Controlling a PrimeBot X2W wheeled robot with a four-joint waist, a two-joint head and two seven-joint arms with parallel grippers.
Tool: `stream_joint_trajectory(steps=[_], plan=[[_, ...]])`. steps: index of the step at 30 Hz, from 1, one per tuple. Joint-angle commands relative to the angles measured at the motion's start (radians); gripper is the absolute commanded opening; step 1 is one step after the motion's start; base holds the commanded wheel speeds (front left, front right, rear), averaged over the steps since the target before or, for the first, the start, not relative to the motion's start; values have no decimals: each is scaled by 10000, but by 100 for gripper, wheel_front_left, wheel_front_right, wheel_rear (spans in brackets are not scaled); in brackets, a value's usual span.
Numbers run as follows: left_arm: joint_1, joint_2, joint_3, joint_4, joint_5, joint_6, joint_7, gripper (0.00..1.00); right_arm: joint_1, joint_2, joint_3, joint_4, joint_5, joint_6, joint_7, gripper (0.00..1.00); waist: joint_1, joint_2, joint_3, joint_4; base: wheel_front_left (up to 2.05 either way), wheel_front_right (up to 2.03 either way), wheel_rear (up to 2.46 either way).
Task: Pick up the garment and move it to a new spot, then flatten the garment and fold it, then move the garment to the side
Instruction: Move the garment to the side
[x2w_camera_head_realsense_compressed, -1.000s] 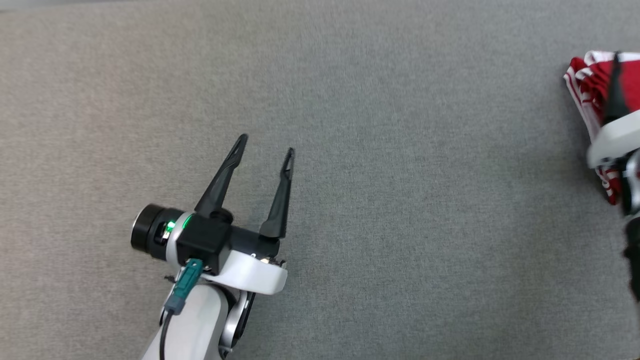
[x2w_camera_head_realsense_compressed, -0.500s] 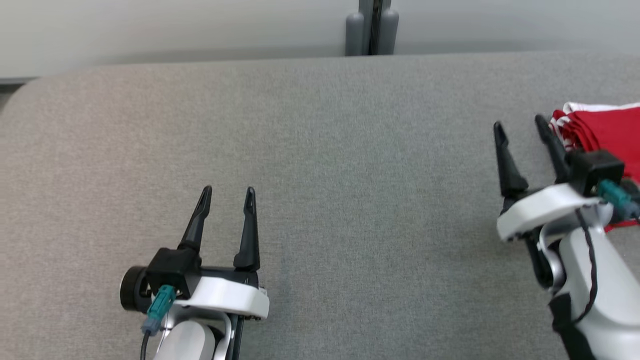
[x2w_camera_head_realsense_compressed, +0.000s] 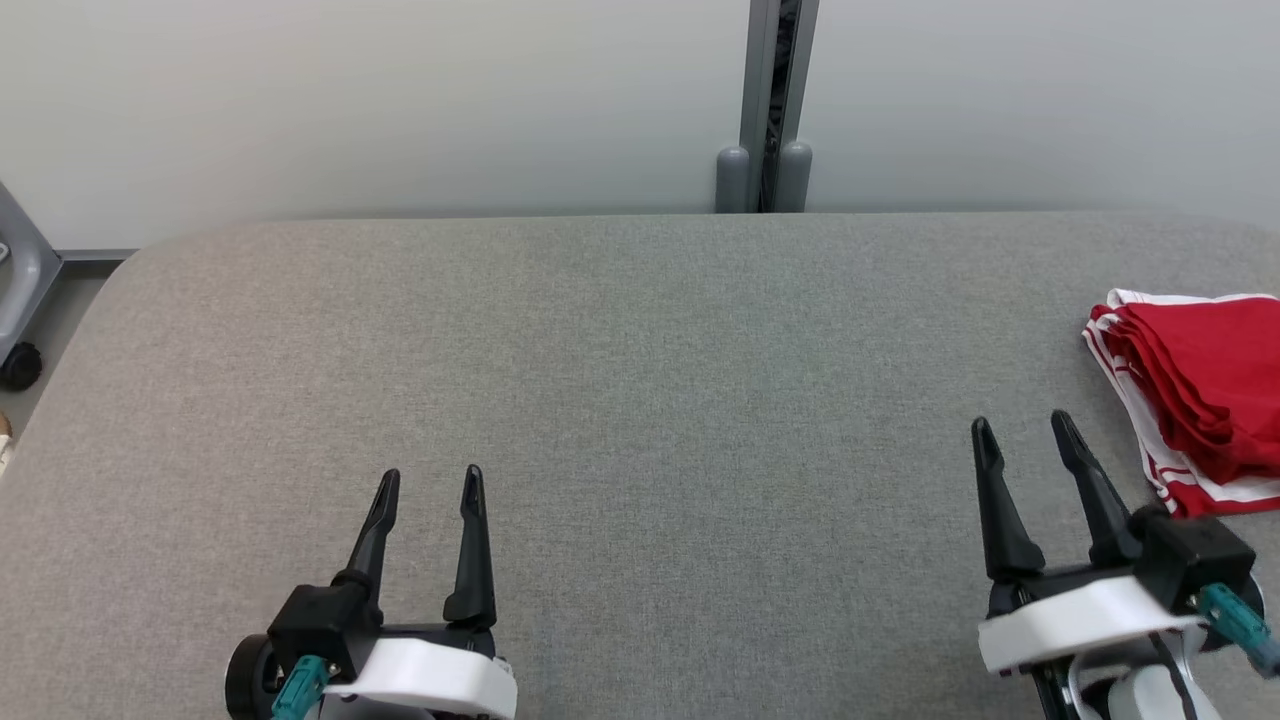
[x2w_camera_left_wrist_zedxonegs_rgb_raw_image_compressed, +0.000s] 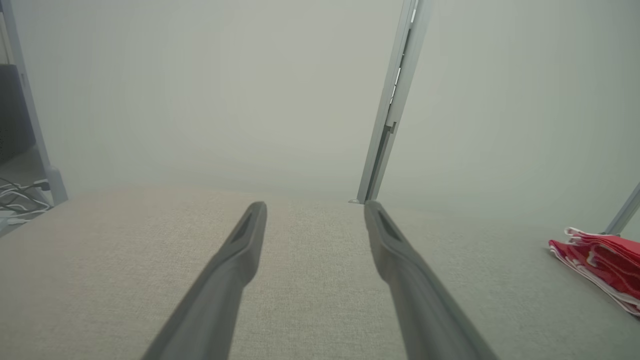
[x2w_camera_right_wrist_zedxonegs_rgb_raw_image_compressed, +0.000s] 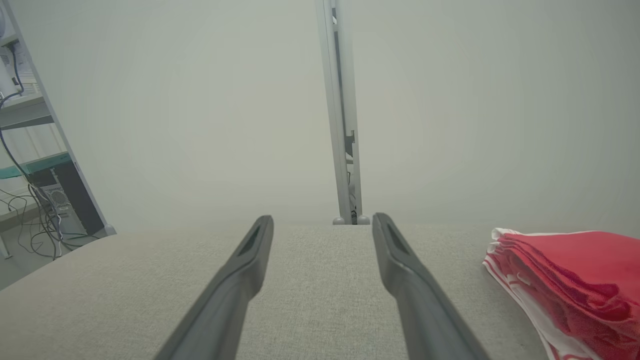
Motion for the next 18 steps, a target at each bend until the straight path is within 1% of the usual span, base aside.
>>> stream_joint_trajectory(steps=[1, 6, 12, 18], plan=[[184, 38, 165, 91, 105, -14, -38, 100, 537, 33, -104, -255, -80, 2, -39, 100, 0, 0, -238, 61, 0, 0, 0], [556, 38, 429, 135, 427, -170, -37, 100, 1448, 148, -184, -559, -433, 2, -39, 100, 0, 0, -476, 123, 0, 0, 0], [907, 39, 624, 33, 745, -360, -37, 100, 1928, 183, -339, -973, -715, 2, -39, 100, 0, 0, -664, 109, 0, 0, 0], [1205, 35, 840, -28, 972, -438, -37, 100, 2224, 190, -295, -1093, -601, 2, -40, 100, 0, 0, -854, 105, 0, 0, 0]])
